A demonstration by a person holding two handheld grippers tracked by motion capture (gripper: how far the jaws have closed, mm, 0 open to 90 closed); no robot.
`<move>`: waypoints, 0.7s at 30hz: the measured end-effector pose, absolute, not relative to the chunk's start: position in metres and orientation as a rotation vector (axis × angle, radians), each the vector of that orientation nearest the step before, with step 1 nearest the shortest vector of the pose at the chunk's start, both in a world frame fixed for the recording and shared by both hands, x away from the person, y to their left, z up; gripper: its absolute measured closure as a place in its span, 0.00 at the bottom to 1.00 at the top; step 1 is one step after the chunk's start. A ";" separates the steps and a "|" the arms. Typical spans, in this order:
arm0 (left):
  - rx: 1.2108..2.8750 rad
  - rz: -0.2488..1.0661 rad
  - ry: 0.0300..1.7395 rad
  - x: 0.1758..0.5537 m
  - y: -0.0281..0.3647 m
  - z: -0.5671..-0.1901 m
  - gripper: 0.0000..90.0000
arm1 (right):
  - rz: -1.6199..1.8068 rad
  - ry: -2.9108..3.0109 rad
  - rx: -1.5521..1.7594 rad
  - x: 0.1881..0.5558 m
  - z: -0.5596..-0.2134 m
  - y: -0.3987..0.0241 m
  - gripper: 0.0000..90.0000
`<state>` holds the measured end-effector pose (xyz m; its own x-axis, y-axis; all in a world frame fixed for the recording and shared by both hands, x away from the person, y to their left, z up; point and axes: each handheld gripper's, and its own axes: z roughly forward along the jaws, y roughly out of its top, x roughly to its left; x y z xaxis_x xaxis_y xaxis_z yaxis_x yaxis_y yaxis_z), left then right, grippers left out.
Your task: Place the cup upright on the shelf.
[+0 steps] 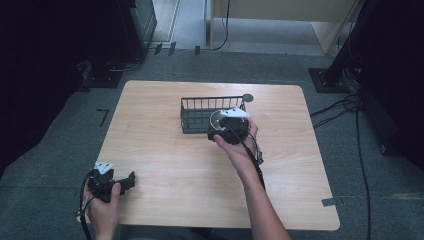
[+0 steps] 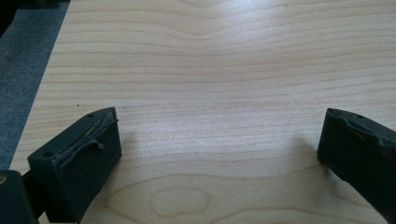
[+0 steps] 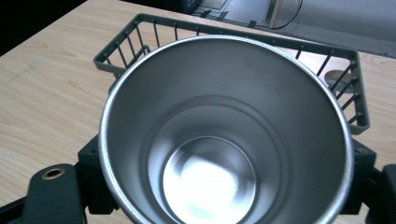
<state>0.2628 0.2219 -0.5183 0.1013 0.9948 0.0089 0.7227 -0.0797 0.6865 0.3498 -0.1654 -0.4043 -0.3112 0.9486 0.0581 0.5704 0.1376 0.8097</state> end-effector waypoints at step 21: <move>1.861 0.675 1.674 0.263 0.222 -0.518 0.00 | 1.031 1.887 1.440 0.386 -0.385 -0.167 0.20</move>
<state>0.2629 0.2219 -0.5183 0.1015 0.9948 0.0095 0.7232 -0.0804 0.6859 0.3855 -0.1669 -0.3850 -0.2778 0.9603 0.0267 0.5412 0.1335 0.8302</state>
